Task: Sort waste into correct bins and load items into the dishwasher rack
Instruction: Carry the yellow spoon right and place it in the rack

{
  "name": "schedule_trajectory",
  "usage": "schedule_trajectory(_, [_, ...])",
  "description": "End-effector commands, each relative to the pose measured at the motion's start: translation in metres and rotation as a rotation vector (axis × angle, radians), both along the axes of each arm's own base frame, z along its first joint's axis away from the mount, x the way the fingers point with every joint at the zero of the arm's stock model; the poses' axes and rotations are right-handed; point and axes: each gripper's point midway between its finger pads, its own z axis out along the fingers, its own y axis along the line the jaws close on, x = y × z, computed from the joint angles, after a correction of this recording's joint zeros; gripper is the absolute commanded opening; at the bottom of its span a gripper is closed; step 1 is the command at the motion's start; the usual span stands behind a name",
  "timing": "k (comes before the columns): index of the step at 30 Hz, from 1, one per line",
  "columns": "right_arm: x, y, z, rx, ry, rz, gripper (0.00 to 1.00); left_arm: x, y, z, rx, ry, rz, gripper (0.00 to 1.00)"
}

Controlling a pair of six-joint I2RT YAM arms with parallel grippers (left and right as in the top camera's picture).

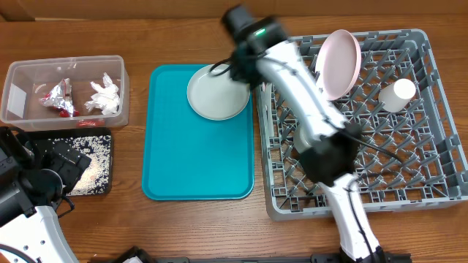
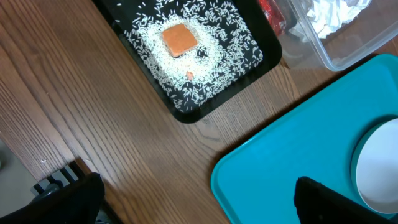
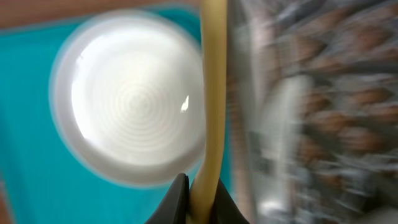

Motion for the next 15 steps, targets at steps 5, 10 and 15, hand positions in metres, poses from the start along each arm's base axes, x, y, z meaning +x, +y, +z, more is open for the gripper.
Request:
schedule_trajectory(5, [-0.008,-0.063,0.079,-0.043,-0.106,0.123,0.04,-0.002,0.003,-0.002,0.0,0.007,0.024,1.0])
schedule_trajectory(10, [-0.019,-0.057,0.058,-0.028,-0.022,0.262,0.04,-0.002,0.003,-0.002,0.0,0.006,0.024,1.0])
schedule_trajectory(15, [-0.021,-0.058,0.034,-0.048,0.035,0.284,0.04,-0.002,0.003,-0.002,0.0,0.007,0.024,1.0])
